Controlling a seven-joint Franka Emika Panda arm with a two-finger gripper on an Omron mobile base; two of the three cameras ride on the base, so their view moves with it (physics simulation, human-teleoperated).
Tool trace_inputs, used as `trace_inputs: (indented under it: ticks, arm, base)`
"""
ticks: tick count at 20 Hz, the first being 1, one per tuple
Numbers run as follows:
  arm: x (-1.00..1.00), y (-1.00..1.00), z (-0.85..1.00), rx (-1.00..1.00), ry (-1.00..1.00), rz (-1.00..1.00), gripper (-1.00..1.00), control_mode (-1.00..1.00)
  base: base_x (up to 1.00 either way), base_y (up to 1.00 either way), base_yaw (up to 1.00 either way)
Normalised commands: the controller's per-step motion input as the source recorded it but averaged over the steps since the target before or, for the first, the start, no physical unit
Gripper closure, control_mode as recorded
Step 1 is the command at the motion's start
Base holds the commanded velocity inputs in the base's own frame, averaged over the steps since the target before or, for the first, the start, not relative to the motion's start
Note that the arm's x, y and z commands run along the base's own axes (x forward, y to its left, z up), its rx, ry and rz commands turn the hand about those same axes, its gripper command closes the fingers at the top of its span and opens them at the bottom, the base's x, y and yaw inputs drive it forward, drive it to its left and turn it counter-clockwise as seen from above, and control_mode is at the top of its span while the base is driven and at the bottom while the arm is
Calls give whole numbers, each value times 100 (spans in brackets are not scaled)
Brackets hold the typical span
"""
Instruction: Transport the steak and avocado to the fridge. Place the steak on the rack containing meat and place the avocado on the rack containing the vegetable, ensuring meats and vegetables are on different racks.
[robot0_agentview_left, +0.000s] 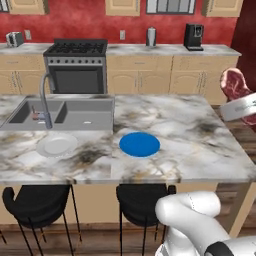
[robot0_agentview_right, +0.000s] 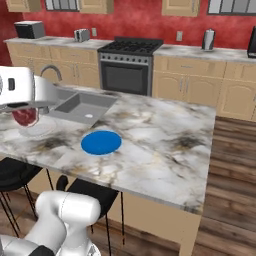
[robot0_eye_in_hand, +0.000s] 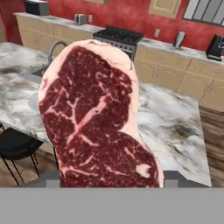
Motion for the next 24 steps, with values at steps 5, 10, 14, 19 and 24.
trace_inputs:
  ticks: [5,10,14,19,24]
  arm:
    - [0,0,0,0,0,0,100,100]
    - [0,0,0,0,0,0,100,100]
    - [0,0,0,0,0,0,100,100]
    - [0,0,0,0,0,0,100,100]
    - [0,0,0,0,0,0,100,100]
  base:
    - [-78,37,0]
    - [-99,100,3]
    - [-71,100,9]
    - [-40,100,25]
    - [0,83,71]
